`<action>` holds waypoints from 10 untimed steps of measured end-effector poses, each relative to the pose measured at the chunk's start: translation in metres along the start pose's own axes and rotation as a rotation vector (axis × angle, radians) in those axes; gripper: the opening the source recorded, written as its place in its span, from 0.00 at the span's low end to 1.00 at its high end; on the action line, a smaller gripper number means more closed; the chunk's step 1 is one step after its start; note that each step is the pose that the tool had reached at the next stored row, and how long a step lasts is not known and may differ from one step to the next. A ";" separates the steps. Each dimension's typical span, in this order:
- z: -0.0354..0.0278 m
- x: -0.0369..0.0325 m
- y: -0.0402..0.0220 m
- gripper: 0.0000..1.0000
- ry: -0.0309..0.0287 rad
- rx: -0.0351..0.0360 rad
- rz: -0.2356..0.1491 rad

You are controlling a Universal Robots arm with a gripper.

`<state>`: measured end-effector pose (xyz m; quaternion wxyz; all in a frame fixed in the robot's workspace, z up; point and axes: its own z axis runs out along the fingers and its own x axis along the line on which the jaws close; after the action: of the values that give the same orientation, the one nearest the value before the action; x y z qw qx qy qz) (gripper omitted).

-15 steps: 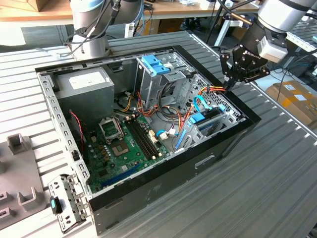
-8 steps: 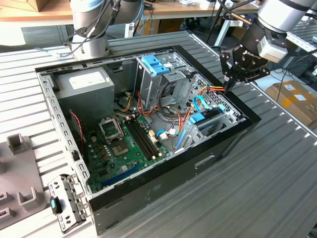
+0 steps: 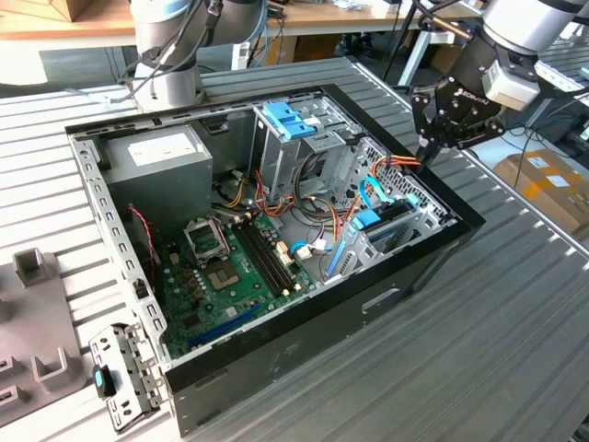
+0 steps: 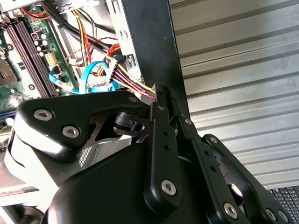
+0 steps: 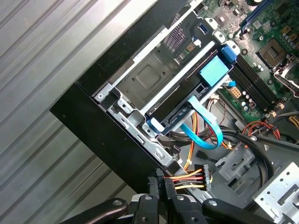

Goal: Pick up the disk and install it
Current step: 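Insert the second disk wire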

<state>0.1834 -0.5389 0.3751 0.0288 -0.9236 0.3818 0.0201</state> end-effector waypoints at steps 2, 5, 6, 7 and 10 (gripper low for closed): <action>-0.0008 -0.0001 -0.0001 0.17 -0.0002 0.0001 0.000; -0.0009 -0.0044 0.0043 0.17 0.0013 0.0012 0.000; -0.0009 -0.0079 0.0078 0.17 0.0022 0.0021 0.000; -0.0007 -0.0112 0.0111 0.17 0.0027 0.0026 0.000; -0.0005 -0.0169 0.0167 0.17 0.0028 0.0028 0.000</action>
<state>0.1596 -0.5388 0.3760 0.0295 -0.9236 0.3818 0.0183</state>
